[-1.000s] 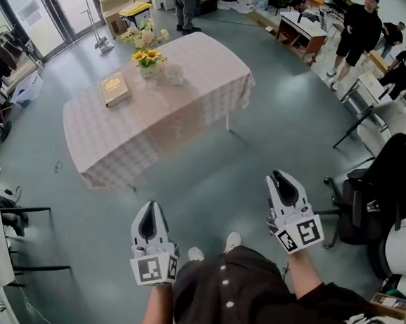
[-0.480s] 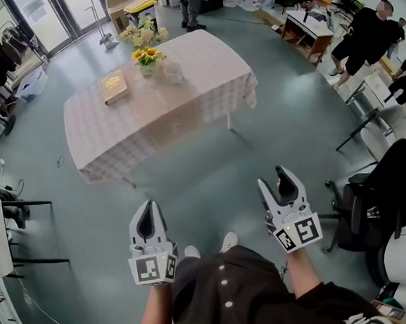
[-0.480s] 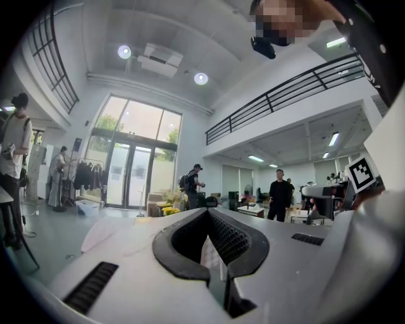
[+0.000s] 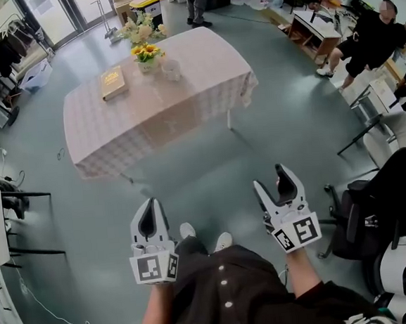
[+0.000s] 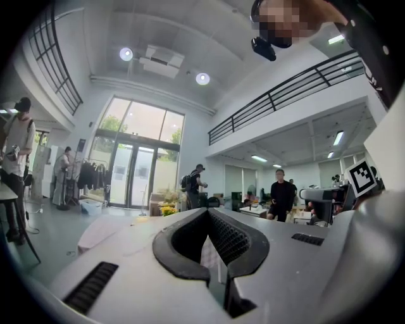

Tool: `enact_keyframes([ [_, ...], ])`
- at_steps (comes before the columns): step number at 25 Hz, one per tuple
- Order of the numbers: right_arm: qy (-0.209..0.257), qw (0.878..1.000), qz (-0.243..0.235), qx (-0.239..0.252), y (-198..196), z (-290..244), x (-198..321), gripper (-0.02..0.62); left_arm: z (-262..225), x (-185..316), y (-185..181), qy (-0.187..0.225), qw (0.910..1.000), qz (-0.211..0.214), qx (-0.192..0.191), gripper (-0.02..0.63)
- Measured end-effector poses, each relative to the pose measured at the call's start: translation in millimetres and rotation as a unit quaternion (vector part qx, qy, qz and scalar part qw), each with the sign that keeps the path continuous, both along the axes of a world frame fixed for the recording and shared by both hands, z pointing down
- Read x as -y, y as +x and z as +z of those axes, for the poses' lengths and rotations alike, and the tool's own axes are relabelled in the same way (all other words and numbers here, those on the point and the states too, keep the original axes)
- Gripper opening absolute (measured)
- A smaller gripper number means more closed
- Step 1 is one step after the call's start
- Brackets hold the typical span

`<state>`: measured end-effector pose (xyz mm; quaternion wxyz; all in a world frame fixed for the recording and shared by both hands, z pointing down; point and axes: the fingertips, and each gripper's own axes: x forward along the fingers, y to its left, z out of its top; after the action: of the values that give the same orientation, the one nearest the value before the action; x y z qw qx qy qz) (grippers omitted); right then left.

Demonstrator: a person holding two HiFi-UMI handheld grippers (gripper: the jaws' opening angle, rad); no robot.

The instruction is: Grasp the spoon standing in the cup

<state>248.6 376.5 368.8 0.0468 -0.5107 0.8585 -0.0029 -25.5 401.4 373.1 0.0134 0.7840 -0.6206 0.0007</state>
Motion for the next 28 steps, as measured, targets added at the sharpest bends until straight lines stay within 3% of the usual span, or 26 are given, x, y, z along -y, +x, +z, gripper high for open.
enact_keyframes([
  [8, 0.002, 1.000, 0.001, -0.007, 11, 1, 19, 0.270, 2, 17, 7, 0.001, 1.0000, -0.006, -0.001, 0.017],
  [19, 0.001, 1.000, 0.004, -0.011, 9, -3, 70, 0.269, -3, 76, 10, 0.006, 1.0000, 0.005, -0.005, 0.018],
  [28, -0.001, 1.000, 0.008, -0.016, -16, -8, 131, 0.268, -9, 139, -18, 0.009, 0.9999, 0.006, -0.011, 0.017],
])
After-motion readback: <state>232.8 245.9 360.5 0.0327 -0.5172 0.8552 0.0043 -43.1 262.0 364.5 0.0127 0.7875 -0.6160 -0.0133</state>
